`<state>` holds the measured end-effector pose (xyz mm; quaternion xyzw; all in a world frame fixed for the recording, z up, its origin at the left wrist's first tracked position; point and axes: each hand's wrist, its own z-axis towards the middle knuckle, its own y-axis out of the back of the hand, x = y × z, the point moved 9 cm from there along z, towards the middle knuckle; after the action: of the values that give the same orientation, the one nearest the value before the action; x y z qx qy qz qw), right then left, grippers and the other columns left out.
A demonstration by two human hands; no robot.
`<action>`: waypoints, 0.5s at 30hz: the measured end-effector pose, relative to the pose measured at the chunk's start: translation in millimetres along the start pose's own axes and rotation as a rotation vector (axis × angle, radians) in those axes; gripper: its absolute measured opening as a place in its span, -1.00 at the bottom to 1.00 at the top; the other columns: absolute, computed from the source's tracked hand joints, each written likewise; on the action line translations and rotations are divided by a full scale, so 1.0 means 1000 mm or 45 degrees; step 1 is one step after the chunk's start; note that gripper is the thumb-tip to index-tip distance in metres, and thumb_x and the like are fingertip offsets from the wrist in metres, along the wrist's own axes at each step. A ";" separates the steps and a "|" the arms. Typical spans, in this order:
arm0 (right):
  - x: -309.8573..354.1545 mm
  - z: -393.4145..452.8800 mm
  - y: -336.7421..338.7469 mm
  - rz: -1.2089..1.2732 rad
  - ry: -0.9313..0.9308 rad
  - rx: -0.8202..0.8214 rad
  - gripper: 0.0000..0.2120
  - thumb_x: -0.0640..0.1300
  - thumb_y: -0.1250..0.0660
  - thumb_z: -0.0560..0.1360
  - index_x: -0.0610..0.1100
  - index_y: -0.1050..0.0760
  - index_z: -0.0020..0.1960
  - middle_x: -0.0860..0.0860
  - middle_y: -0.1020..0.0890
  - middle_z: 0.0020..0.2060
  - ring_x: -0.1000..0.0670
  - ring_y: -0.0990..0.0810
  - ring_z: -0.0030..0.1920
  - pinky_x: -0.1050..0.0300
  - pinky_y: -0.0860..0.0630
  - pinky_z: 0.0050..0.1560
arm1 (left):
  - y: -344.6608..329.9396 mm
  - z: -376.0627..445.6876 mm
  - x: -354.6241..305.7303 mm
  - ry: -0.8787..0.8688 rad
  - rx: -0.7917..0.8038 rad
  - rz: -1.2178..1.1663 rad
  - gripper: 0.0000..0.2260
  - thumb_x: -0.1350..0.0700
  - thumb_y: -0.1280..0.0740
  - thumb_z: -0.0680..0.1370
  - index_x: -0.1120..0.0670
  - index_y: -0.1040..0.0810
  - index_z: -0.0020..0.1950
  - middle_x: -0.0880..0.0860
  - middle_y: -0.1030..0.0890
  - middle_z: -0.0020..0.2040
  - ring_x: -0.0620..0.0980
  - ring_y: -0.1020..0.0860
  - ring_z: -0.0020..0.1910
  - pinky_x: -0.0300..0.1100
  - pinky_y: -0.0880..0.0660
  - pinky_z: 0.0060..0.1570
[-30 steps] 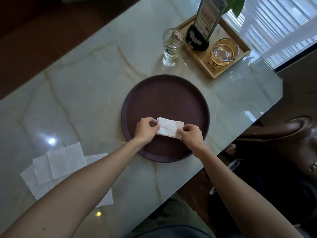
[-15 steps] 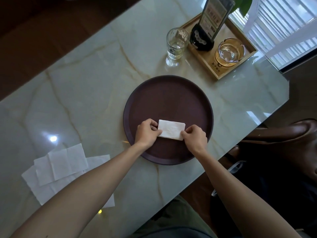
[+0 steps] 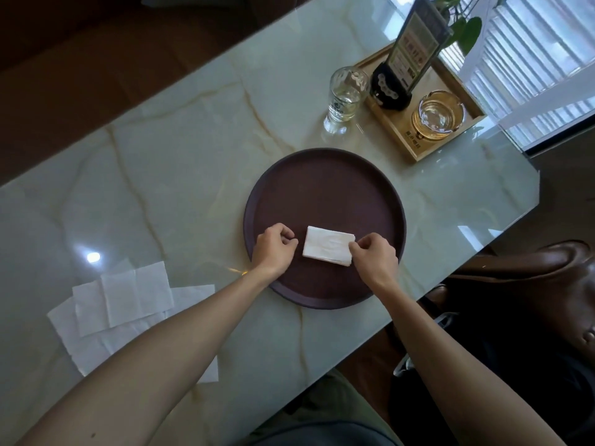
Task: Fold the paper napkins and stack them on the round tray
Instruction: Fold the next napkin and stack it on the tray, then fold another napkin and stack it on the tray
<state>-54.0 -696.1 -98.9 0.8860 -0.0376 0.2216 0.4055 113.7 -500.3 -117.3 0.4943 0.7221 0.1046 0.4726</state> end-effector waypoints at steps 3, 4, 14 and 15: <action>0.027 -0.011 -0.001 0.052 0.152 0.013 -0.87 -0.01 -0.31 0.52 -0.04 -0.57 -0.05 0.09 -0.67 -0.12 -0.02 -0.63 -0.07 0.06 -0.51 -0.07 | 0.025 -0.003 0.012 -0.021 -0.029 -0.052 -0.95 0.12 -0.47 0.49 0.05 -0.63 -0.09 -0.11 -0.56 -0.31 0.03 -0.63 -0.17 -0.16 -0.50 -0.14; 0.040 -0.016 -0.006 0.053 0.212 0.046 -0.88 -0.01 -0.32 0.52 -0.04 -0.57 -0.04 0.10 -0.66 -0.12 0.00 -0.63 -0.07 0.05 -0.53 -0.06 | 0.035 -0.005 0.018 -0.018 -0.033 -0.067 -0.94 0.12 -0.47 0.49 0.06 -0.63 -0.08 -0.09 -0.57 -0.30 0.03 -0.63 -0.17 -0.15 -0.51 -0.12; 0.171 -0.096 -0.122 -0.255 0.675 0.423 -0.71 0.01 -0.43 0.51 -0.13 -0.54 0.13 -0.07 -0.70 0.00 -0.16 -0.63 0.07 0.00 -0.53 0.06 | 0.167 -0.044 0.126 0.137 -0.243 -0.297 -0.72 0.05 -0.52 0.48 0.14 -0.65 0.13 0.10 -0.68 0.04 0.04 -0.64 0.03 -0.15 -0.54 0.10; 0.178 -0.105 -0.138 -0.271 0.683 0.478 -0.64 0.02 -0.45 0.50 -0.15 -0.51 0.18 -0.08 -0.69 0.02 -0.17 -0.63 0.08 -0.01 -0.53 0.08 | 0.179 -0.050 0.141 0.167 -0.274 -0.316 -0.71 0.05 -0.52 0.48 0.14 -0.64 0.14 0.11 -0.67 0.06 0.05 -0.63 0.05 -0.16 -0.52 0.08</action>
<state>102.1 -506.3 -60.3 0.8544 0.2042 0.4061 0.2516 175.0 -282.4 -61.4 0.3398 0.7914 0.1541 0.4842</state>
